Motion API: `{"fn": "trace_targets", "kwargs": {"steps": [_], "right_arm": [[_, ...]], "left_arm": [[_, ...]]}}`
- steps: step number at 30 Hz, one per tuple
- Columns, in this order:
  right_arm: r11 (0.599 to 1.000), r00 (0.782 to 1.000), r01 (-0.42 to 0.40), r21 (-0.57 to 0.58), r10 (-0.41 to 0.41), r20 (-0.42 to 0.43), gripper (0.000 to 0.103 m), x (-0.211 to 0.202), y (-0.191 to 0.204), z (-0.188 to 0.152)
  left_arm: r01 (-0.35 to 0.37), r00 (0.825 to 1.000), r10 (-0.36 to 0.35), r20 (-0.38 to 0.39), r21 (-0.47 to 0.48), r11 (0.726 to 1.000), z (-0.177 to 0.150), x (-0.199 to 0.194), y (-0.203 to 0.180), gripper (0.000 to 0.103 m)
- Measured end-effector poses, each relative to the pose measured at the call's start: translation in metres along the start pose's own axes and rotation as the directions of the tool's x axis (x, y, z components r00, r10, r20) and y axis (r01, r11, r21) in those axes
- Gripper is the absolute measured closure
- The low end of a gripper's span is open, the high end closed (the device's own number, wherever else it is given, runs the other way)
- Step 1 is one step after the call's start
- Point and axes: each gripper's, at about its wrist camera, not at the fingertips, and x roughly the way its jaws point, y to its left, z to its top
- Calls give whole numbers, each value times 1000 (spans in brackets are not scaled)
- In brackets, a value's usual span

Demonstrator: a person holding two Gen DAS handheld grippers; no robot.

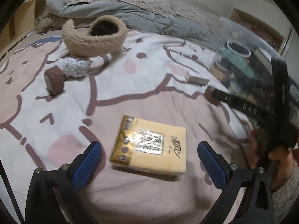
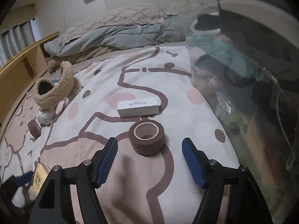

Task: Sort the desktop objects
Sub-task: 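Lower the right gripper onto the brown tape roll while the left approaches the tissue pack, then close the left gripper on the tissue pack while the right grips the tape roll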

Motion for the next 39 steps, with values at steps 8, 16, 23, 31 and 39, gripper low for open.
{"fn": "trace_targets", "kwargs": {"steps": [8, 16, 23, 31, 39], "right_arm": [[1000, 1000, -5, -26, 4, -29, 33, 15, 4, 3], [999, 1000, 1, -35, -2, -31, 58, 21, 3, 0], [999, 1000, -10, -34, 9, -30, 59, 21, 3, 0], [999, 999, -22, -26, 21, -39, 59, 23, 2, -4], [999, 998, -51, -17, 50, -42, 60, 16, 4, -6]], "left_arm": [[-55, 998, 55, -8, 28, 998, -6, 17, -4, 0], [-52, 998, 52, -26, 25, 998, -9, 22, -1, 0], [-48, 999, 49, -23, 22, 999, -10, 21, -1, 0], [-25, 999, 25, 26, -15, 1000, -8, 10, 2, 19], [-15, 999, 15, 43, 9, 1000, -10, 3, -5, 25]]}}
